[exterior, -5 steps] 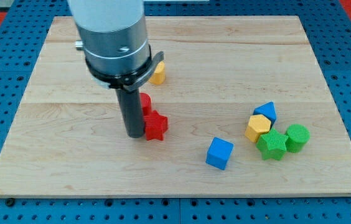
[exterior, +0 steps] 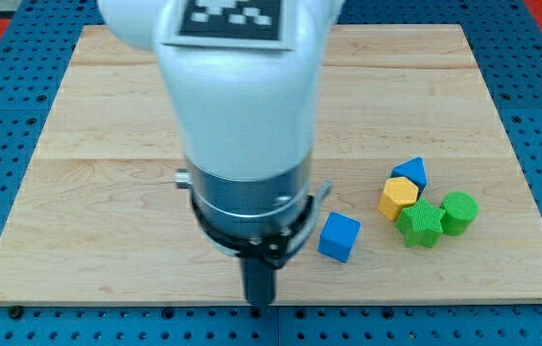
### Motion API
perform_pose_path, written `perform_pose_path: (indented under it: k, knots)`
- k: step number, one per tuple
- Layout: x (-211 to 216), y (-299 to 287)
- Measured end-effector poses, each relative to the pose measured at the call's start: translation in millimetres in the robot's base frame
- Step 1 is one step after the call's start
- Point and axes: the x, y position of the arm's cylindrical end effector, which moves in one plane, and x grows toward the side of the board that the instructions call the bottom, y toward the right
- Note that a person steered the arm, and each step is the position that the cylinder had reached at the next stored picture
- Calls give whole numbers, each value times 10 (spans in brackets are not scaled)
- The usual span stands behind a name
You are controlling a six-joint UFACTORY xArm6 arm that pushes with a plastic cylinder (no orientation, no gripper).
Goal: Move the red circle with the red star towards left to the blue cube
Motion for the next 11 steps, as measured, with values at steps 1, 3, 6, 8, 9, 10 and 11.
perform_pose_path:
  k: [1, 3, 6, 8, 9, 10, 11]
  knots:
    - [-156, 660]
    - [-259, 1042]
    - [-730, 708]
    - [-753, 458]
    - [-1023, 531]
    - [-1552, 547]
    - [-1789, 547]
